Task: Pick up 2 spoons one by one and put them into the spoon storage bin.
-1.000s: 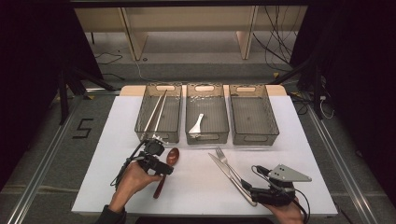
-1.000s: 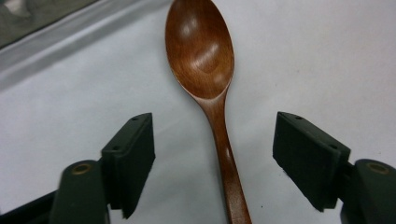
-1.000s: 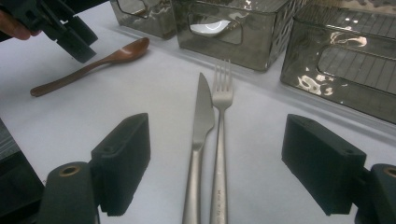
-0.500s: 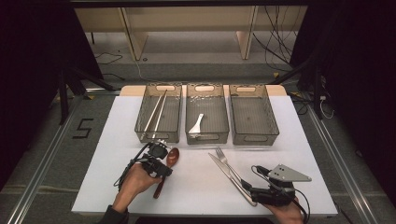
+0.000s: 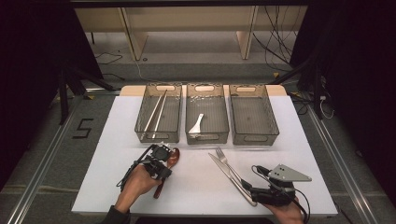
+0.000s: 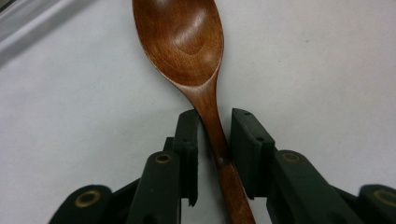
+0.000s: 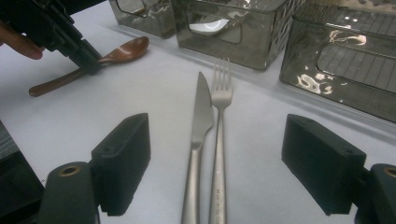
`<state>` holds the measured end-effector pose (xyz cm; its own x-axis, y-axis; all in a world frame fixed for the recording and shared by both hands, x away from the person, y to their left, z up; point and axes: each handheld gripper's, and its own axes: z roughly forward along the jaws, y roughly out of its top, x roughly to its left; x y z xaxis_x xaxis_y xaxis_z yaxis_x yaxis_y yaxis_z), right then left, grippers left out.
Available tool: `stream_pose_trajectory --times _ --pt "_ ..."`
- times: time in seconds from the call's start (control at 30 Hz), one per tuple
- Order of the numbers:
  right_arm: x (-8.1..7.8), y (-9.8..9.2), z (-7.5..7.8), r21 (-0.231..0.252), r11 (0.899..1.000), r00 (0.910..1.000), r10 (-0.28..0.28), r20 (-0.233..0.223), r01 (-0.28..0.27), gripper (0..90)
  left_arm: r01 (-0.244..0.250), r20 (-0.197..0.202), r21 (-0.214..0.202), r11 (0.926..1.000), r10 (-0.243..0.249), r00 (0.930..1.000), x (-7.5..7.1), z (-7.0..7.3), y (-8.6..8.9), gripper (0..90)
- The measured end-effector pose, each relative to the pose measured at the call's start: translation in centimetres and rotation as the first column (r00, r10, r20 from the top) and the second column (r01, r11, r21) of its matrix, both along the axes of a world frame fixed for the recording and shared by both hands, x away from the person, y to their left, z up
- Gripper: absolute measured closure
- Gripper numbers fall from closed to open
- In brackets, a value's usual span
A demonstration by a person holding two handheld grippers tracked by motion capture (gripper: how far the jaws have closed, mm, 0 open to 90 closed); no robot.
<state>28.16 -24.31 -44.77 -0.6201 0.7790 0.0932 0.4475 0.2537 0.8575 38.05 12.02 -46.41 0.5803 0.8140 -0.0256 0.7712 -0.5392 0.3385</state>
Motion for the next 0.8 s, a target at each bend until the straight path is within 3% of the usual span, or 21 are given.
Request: stream_pose_trajectory --times 0.3,0.8 --pt "0.00 0.01 -0.01 0.001 1.000 1.0000 -0.001 0.001 0.001 24.6 0.014 -0.001 -0.008 0.9999 -0.014 0.9999 0.03 0.00 0.08 80.2" --pt "0.00 -0.09 0.02 0.002 1.000 1.0000 -0.006 0.000 0.006 24.6 0.044 0.024 -0.035 0.9984 -0.043 0.9988 0.06 0.29 0.51 81.4"
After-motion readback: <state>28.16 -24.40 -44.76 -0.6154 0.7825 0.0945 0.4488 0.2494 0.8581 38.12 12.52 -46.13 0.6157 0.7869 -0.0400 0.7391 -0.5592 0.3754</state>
